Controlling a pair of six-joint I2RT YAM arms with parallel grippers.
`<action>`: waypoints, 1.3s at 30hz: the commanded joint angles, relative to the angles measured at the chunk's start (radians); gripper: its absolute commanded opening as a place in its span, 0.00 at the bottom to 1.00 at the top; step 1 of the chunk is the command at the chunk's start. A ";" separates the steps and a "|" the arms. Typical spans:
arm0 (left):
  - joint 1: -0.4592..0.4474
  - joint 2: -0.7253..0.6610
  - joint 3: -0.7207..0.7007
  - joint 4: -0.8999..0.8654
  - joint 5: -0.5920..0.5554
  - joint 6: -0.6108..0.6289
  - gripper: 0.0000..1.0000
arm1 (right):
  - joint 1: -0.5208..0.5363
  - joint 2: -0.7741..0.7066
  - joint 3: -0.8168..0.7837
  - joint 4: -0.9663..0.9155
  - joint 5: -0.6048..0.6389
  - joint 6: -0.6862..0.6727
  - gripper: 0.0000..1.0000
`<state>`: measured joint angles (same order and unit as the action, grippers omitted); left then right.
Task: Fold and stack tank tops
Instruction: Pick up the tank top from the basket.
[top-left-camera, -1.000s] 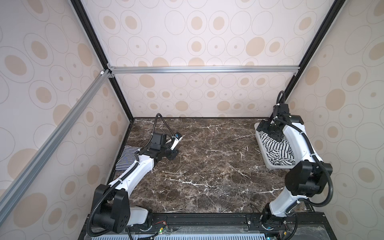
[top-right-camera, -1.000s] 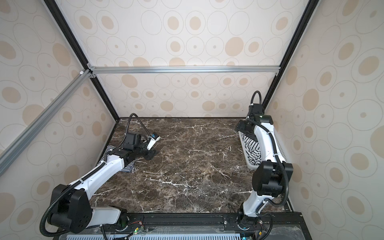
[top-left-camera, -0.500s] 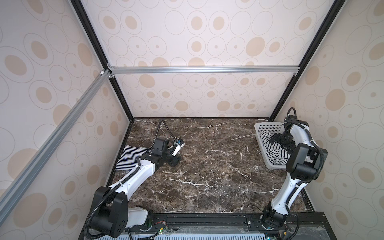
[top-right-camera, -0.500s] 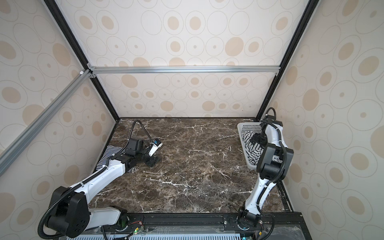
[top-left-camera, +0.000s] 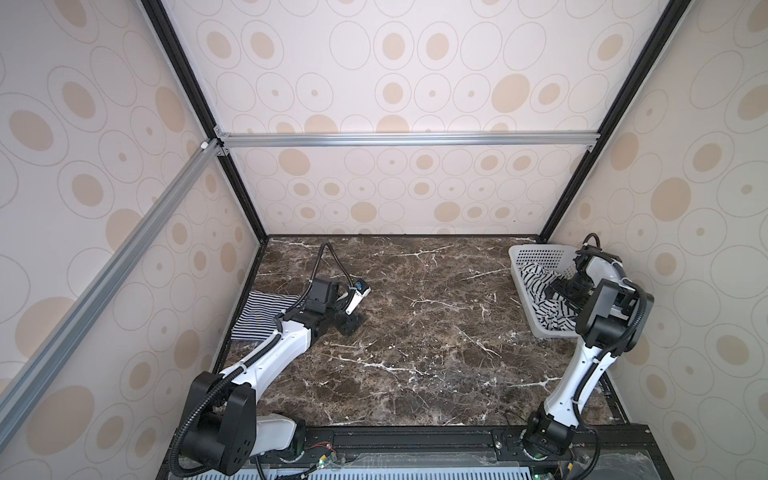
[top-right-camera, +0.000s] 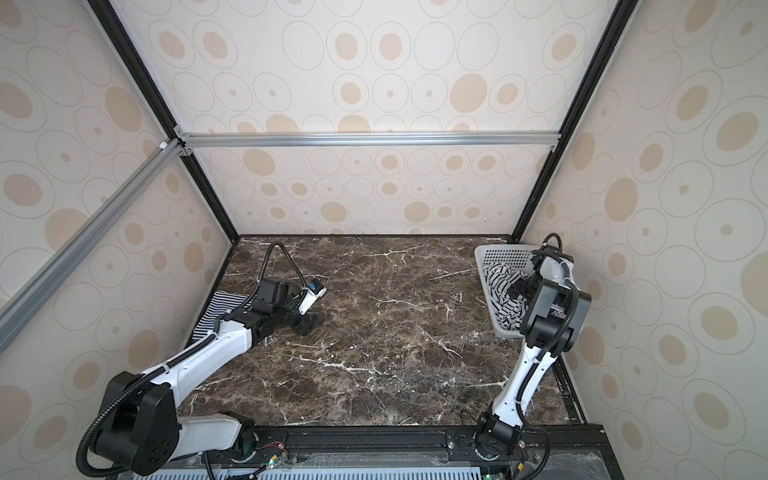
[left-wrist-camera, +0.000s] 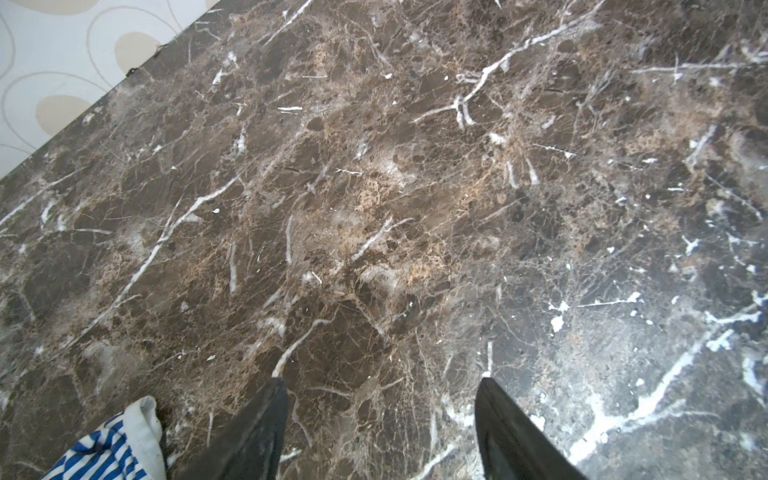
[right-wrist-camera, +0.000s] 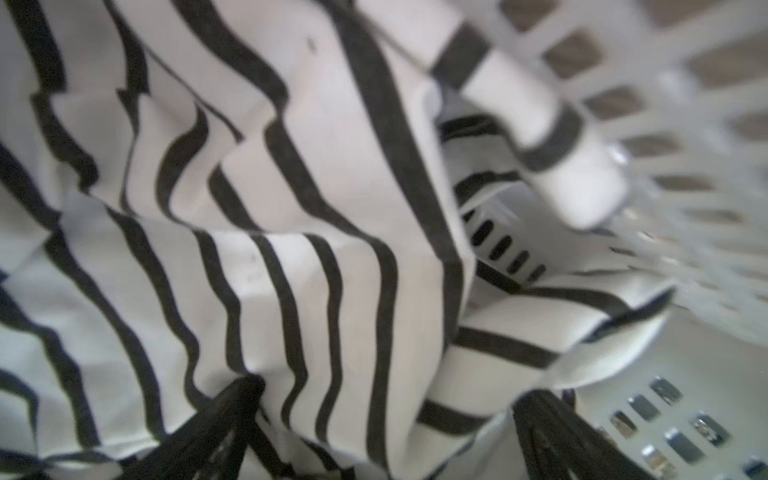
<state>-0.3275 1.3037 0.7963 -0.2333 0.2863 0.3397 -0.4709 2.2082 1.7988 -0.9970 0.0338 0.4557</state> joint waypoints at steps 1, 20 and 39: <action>-0.008 0.012 -0.002 0.015 -0.010 -0.010 0.71 | 0.002 0.009 0.016 -0.020 -0.028 -0.004 0.88; -0.010 0.022 -0.005 0.035 -0.031 -0.016 0.71 | 0.012 -0.512 -0.119 0.151 -0.430 0.131 0.00; -0.012 0.038 -0.006 0.058 -0.019 -0.025 0.71 | 0.321 -0.882 -0.304 0.301 -0.493 0.318 0.00</action>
<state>-0.3321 1.3510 0.7895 -0.1917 0.2573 0.3256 -0.2157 1.3735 1.4548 -0.6891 -0.4904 0.7639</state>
